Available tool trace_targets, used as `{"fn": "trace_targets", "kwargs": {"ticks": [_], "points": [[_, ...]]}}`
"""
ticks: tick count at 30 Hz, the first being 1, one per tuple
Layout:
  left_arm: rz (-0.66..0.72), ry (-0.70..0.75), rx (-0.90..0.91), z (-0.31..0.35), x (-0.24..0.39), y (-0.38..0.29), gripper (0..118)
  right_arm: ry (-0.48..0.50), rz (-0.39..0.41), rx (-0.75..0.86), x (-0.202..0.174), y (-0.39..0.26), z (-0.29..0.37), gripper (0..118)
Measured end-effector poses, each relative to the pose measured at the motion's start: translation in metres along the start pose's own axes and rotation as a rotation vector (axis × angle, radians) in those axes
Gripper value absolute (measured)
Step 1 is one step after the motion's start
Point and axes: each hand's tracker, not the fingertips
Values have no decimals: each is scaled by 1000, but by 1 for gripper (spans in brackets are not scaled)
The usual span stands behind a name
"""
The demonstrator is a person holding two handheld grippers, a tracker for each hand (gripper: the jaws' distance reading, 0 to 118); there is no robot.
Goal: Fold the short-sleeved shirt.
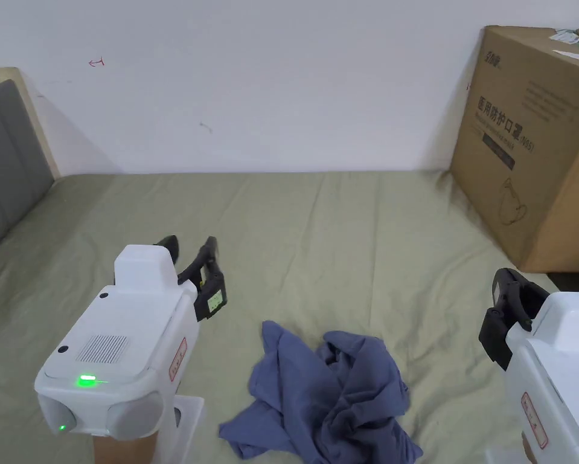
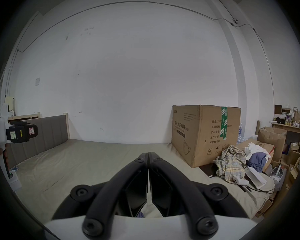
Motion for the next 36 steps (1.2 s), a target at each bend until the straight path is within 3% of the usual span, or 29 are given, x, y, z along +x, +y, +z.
{"fn": "trace_targets", "kwargs": {"ticks": [1, 2, 9, 27, 28, 29, 32, 33, 36], "points": [[-5, -8, 0, 0, -1, -2, 6, 1, 2, 4, -1, 0, 0, 0], [-11, -17, 3, 0, -2, -4, 0, 2, 4, 6, -2, 0, -1, 0], [-25, -62, -69, -3, 4, -13, 0, 14, 0, 3, -4, 0, -3, 0], [42, -125, -757, -85, 29, -157, 0, 4, -3, -83, 9, -24, -17, 0], [56, -112, -782, -88, 26, -171, 7, 2, -6, -90, 11, -27, -19, 0], [76, -108, -824, -91, 26, -179, 24, 1, -7, -96, 13, -29, -20, 0], [146, -62, -900, -96, 24, -201, 96, -5, -1, -121, 20, -40, -27, 0], [146, -55, -928, -97, 24, -207, 106, -7, -1, -129, 21, -42, -28, 0], [127, -19, -951, -94, 29, -212, 107, -9, -2, -151, 27, -52, -33, 0]]}}
